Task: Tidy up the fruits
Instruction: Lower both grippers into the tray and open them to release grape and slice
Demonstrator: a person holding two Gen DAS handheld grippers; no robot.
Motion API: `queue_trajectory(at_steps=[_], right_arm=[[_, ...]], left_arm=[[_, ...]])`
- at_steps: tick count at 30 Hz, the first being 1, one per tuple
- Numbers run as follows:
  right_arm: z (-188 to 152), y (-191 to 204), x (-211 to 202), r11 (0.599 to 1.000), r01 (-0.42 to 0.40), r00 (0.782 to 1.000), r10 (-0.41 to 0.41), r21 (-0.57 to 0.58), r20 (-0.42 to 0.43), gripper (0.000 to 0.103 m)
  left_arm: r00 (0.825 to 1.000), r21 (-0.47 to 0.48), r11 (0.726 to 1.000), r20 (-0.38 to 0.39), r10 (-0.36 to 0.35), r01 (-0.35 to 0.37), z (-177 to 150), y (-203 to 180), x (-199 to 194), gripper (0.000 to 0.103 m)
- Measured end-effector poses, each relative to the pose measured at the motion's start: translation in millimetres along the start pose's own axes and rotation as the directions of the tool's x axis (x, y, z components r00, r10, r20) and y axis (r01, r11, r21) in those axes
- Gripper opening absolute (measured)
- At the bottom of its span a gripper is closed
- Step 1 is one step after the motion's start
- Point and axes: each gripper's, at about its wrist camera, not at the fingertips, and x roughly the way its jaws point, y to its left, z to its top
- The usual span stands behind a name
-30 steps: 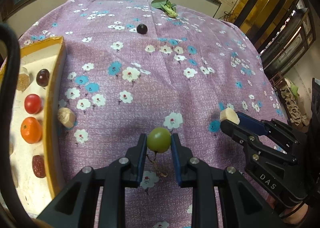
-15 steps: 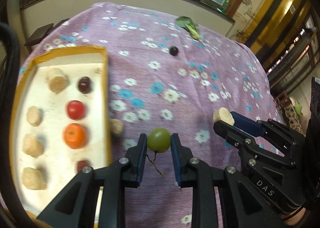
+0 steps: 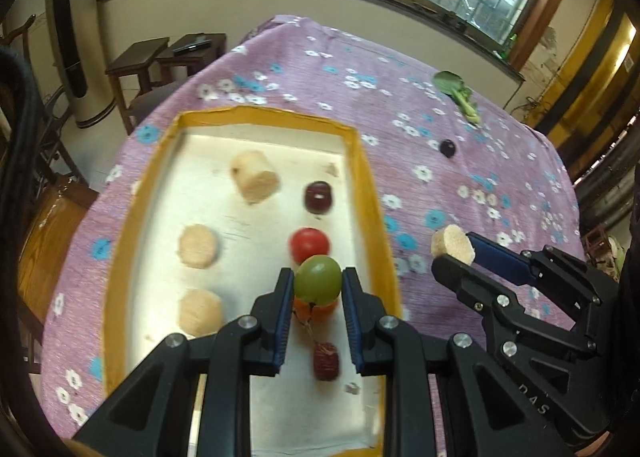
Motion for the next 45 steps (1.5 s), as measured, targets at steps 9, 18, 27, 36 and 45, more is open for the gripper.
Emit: queue_trajectory(at_steps=[9, 18, 27, 36, 45], right_arm=[[22.9, 21.9, 35.3, 0.998, -0.043, 0.999, 0.043, -0.043, -0.001, 0.027], [36.6, 16.8, 71.8, 0.997, -0.072, 0.997, 0.072, -0.004, -0.037, 0.027], [37.9, 15.2, 93.4, 0.998, -0.067, 0.995, 0.067, -0.001, -0.076, 0.027], [37.1, 16.5, 94.7, 0.998, -0.059, 0.994, 0.057, -0.018, -0.089, 0.027], [38.9, 23.1, 95.6, 0.997, -0.073, 0.991, 0.070, -0.023, -0.113, 0.027]], left_arm=[[0.999, -0.035, 0.998, -0.028, 0.046, -0.047, 16.4, 30.7, 22.2, 0.026], [0.997, -0.040, 0.998, -0.059, 0.049, -0.052, 31.5, 40.4, 51.4, 0.026], [0.995, -0.048, 0.998, -0.091, 0.045, -0.050, 36.1, 48.6, 72.0, 0.026], [0.995, -0.031, 0.998, -0.082, 0.060, -0.063, 36.5, 49.3, 71.9, 0.026], [0.994, -0.040, 0.996, -0.075, 0.074, -0.077, 33.6, 54.1, 67.6, 0.026]])
